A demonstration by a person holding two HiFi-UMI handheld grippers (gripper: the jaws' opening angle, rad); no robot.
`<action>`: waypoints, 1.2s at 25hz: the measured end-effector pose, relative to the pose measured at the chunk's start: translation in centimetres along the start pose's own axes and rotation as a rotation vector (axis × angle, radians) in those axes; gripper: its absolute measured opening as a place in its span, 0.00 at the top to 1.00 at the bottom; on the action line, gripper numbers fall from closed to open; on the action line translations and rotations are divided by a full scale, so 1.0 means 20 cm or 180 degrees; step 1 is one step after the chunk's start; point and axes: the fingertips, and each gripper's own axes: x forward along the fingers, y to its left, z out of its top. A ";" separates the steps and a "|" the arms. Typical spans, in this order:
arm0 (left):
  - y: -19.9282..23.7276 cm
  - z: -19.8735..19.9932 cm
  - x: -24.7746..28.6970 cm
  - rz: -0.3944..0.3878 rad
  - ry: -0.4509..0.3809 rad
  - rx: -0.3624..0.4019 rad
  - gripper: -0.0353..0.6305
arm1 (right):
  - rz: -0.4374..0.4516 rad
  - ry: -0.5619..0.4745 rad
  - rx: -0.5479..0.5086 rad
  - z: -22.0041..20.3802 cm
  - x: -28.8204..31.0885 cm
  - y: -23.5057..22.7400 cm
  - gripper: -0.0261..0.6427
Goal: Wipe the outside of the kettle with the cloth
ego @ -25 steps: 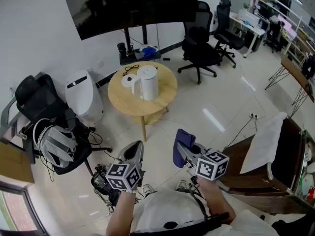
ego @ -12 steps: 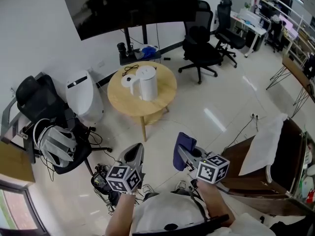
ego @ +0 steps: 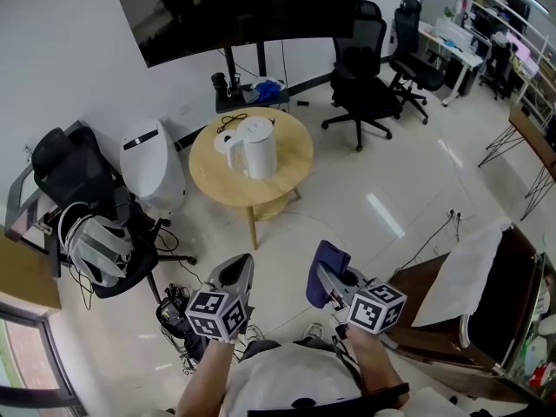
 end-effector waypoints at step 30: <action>1.09 0.29 0.97 0.0001 0.0287 0.0332 0.65 | -0.0167 0.0026 0.0216 0.42 1.05 -0.38 0.87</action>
